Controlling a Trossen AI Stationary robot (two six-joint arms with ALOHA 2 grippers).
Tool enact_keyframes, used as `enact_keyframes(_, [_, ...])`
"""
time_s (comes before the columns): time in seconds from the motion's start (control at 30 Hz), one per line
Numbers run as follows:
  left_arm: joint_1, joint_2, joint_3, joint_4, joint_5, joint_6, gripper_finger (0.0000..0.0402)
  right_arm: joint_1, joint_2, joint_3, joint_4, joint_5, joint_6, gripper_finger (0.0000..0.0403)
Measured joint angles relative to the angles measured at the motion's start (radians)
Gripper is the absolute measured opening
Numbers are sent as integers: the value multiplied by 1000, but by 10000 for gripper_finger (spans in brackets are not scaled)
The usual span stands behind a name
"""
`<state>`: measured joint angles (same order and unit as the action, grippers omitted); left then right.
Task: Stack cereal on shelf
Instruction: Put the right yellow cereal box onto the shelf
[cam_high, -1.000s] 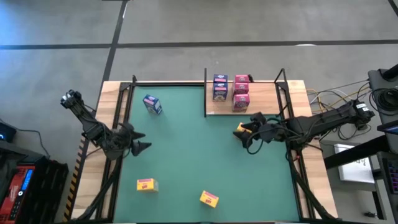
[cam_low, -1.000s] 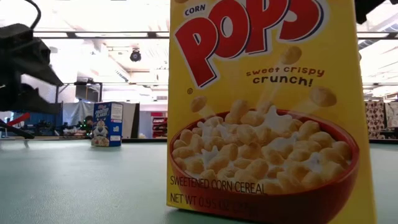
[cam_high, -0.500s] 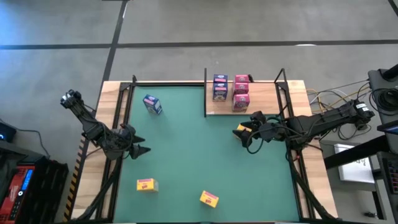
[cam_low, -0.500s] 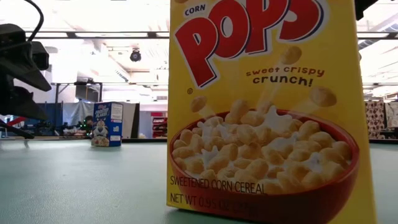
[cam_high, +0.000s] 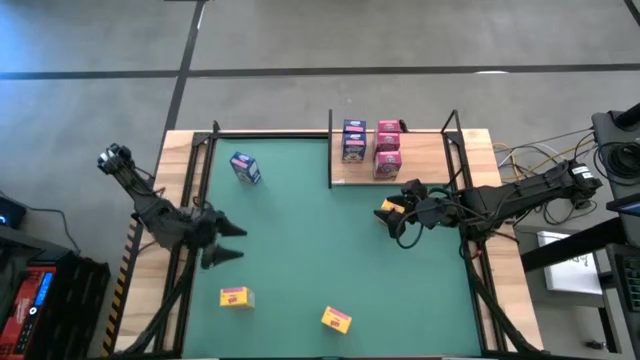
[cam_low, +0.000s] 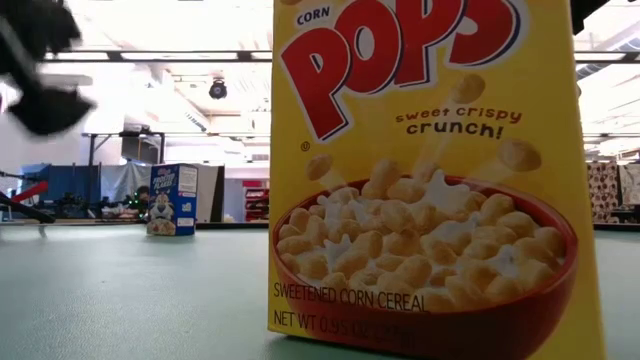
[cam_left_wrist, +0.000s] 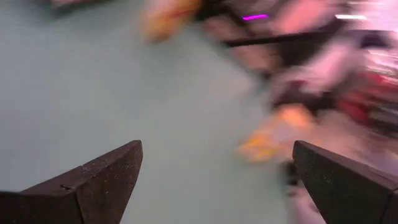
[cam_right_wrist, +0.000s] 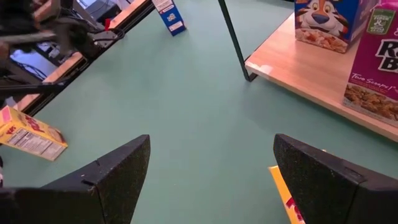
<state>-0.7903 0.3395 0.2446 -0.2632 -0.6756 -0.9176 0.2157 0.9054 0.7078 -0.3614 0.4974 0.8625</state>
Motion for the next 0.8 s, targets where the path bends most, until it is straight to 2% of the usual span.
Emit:
enact_keyframes(0.07, [-1, 9, -8, 227, 94, 237, 398, 0, 0, 0, 0, 0, -11, 329])
enact_keyframes(0.17, [-1, 22, -34, 510, 330, 564, 398, 0, 0, 0, 0, 0, -34, 329])
enact_keyframes(0.27, [-1, 20, -76, 675, 533, 714, 398, 0, 0, 0, 0, 0, -44, 329])
enact_keyframes(0.53, [0, 0, -233, 870, 541, 701, 398, 0, 0, -1, 0, 0, -46, 329])
enact_keyframes(0.7, [0, -20, -230, 846, 562, 715, 398, 0, 0, -1, 0, 0, -46, 329])
enact_keyframes(0.8, [0, -34, -232, 829, 625, 752, 398, 0, 0, -1, 5, -1, -53, 329])
